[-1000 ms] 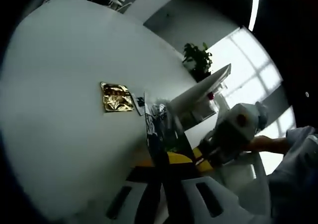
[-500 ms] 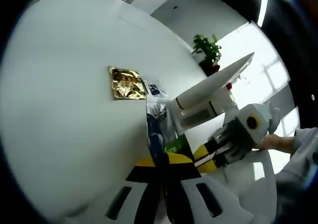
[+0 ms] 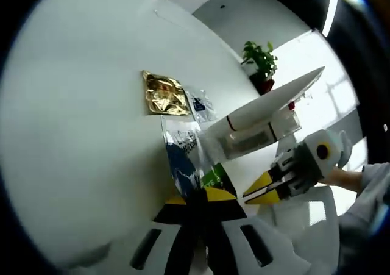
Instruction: Arrange the skincare products in the storage area until every visible bottle or jar stands upright without overlapping.
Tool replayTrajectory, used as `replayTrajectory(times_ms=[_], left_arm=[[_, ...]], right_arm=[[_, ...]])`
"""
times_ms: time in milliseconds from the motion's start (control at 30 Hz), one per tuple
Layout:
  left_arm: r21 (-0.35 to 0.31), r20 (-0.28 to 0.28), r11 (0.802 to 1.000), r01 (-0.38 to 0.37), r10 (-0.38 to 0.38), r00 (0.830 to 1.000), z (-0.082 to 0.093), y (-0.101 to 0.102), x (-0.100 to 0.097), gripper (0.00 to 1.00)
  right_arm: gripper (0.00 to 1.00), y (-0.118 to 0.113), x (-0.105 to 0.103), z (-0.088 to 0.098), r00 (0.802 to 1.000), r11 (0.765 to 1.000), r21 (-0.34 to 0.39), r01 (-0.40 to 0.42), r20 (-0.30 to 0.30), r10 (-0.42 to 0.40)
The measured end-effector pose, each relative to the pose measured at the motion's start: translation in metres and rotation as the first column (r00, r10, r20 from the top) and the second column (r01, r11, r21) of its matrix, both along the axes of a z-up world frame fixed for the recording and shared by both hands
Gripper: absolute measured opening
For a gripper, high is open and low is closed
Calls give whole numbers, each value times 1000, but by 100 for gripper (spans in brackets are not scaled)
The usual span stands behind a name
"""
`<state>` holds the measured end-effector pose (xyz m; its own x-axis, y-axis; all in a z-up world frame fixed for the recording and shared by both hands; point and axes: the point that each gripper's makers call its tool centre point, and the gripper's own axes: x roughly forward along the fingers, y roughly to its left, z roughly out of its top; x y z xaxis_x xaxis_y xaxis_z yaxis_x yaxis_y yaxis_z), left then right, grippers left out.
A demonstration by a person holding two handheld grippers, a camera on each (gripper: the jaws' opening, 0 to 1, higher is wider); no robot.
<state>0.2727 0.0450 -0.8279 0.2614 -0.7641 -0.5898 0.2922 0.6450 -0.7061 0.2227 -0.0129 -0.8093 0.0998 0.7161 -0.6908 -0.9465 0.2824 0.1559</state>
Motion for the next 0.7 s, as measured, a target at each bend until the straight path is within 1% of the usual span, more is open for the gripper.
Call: replayTrajectory(times_ms=[100, 200, 267, 333, 400, 500, 533, 600, 700], left_arm=[[-1, 2, 1000, 6, -6, 1000, 0, -4, 2, 0], [-3, -4, 1000, 3, -3, 1000, -3, -3, 11, 0], [-2, -5, 1000, -1, 1, 1000, -3, -6, 12, 0], [-1, -4, 1000, 1, -1, 1000, -3, -9, 14, 0], [-1, -4, 1000, 1, -1, 1000, -3, -10, 14, 0], [-9, -9, 1000, -6, 6, 1000, -3, -11, 17, 0], [-10, -12, 1000, -9, 9, 1000, -3, -12, 18, 0], [-12, -12, 1000, -10, 10, 1000, -3, -13, 20, 0], [-18, -18, 1000, -11, 10, 1000, -4, -15, 22, 0]], right_arm=[[7, 5, -1, -2, 998, 999, -18, -35, 45, 35], [8, 11, 0, -7, 997, 998, -25, -53, 54, 55], [9, 14, 0, -8, 996, 998, -25, -59, 63, 61], [9, 15, 1, -11, 993, 996, -43, -76, 83, 80], [9, 16, 4, -13, 991, 996, -49, -79, 104, 84], [8, 16, 9, -17, 990, 995, -59, -75, 114, 82], [8, 16, 10, -17, 988, 995, -64, -78, 125, 85], [8, 14, 14, -16, 981, 993, -82, -86, 170, 99], [8, 13, 17, -16, 978, 993, -89, -81, 185, 96]])
